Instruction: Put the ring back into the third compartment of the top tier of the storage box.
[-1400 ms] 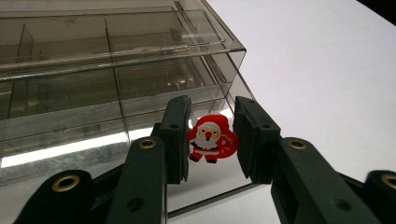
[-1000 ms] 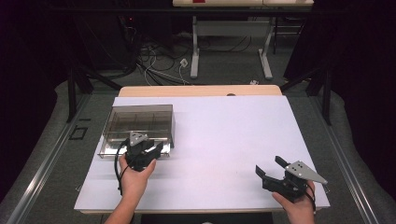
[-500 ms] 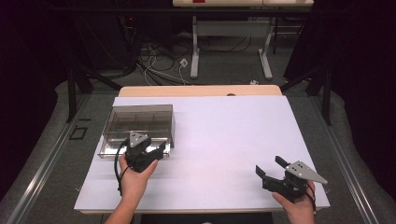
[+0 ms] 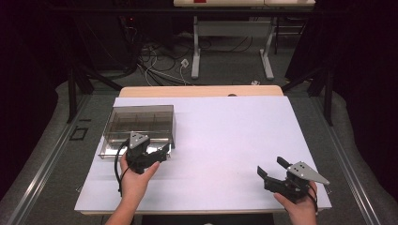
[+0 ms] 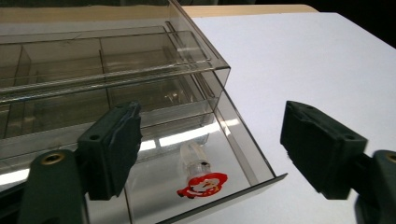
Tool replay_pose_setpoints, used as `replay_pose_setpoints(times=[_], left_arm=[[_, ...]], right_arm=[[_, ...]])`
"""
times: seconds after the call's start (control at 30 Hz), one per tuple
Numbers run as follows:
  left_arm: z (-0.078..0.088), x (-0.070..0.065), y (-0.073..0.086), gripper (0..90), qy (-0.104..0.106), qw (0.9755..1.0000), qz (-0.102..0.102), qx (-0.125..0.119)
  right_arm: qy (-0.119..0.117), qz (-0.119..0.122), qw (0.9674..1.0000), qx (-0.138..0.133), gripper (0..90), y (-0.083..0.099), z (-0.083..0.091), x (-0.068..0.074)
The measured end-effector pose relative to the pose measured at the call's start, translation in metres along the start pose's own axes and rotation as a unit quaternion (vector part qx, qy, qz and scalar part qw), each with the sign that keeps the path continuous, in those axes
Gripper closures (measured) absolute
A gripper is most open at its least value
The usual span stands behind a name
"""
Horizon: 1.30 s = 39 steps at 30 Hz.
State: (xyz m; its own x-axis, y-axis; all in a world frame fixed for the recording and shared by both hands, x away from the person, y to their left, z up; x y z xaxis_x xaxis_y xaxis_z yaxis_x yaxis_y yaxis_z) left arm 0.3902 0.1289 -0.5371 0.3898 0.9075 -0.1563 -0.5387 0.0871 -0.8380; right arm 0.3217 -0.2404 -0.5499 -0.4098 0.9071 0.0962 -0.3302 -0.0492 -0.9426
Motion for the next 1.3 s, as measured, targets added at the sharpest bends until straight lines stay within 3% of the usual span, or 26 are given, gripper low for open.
replay_pose_setpoints(times=[0.47,0.73,1.13,1.27,1.3], left_arm=[[0.004,-0.009,-0.004,13.4,0.025,0.9997,-0.002,-0.008],[0.008,-0.017,-0.006,3.1,0.043,0.9991,-0.006,-0.001],[0.017,-0.037,-0.012,0.3,0.061,0.9974,-0.037,-0.004],[0.024,-0.044,-0.015,0.3,0.076,0.9961,-0.042,-0.012],[0.029,-0.047,-0.016,0.3,0.084,0.995,-0.051,-0.016]], right_arm=[[0.0,-0.003,1.0,0.002,15.7,0.0,0.0,0.0],[0.0,-0.002,1.0,0.001,15.7,0.0,-0.001,0.001],[0.003,-0.006,1.0,0.004,15.6,0.001,0.0,0.001],[0.002,-0.004,1.0,0.0,15.6,0.001,0.0,0.0],[0.003,-0.003,1.0,0.001,15.6,0.001,0.001,0.0]])
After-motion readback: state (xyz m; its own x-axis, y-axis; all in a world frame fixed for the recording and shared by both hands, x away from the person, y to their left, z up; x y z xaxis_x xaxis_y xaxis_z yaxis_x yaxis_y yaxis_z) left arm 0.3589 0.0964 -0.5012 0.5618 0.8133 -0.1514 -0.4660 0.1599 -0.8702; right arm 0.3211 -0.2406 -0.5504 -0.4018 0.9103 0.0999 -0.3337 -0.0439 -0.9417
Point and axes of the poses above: each handheld gripper's, and its own axes: z roughly backward along the jaws, y roughly out of its underside, x roughly to its left, the point moved 9 cm from there along -z, roughly forward along the jaws
